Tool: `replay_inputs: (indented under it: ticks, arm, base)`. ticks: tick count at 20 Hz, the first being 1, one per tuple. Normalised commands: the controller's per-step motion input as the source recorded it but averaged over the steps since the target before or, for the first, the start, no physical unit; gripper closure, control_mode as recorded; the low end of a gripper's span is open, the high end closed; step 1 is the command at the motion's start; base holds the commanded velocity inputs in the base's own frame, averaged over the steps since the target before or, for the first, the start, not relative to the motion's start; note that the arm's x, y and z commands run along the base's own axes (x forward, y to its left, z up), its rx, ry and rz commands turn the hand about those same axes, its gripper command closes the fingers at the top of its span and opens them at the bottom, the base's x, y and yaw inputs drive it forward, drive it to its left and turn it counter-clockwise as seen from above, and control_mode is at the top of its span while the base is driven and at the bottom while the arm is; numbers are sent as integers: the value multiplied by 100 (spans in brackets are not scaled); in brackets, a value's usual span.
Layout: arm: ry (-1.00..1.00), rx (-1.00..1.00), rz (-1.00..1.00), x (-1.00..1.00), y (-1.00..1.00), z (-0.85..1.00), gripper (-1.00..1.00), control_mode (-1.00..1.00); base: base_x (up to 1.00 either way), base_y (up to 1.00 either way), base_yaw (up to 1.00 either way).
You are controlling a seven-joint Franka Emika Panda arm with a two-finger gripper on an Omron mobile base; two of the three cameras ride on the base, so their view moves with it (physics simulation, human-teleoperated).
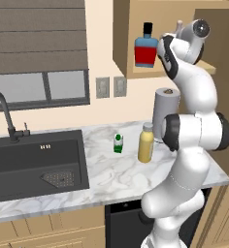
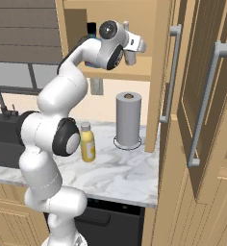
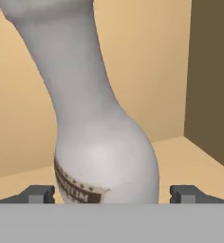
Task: Sort all alcoholic drinks to one cabinet, and non-alcoholic drinks to the other.
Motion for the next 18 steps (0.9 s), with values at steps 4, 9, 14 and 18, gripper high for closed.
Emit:
replay_inputs:
  ticks: [4,9,14,18]
  arm:
    - [0,0,0,37,-13,0,-100,-100]
    - [0,0,0,11,-2,0,-100,-100]
    - [0,0,0,-47,8,-4,-100,-100]
    - [0,0,0,-99,24,-27,-100,-100]
  base:
    - [0,0,0]
    - [0,0,0]
    - [0,0,0]
    - [0,0,0]
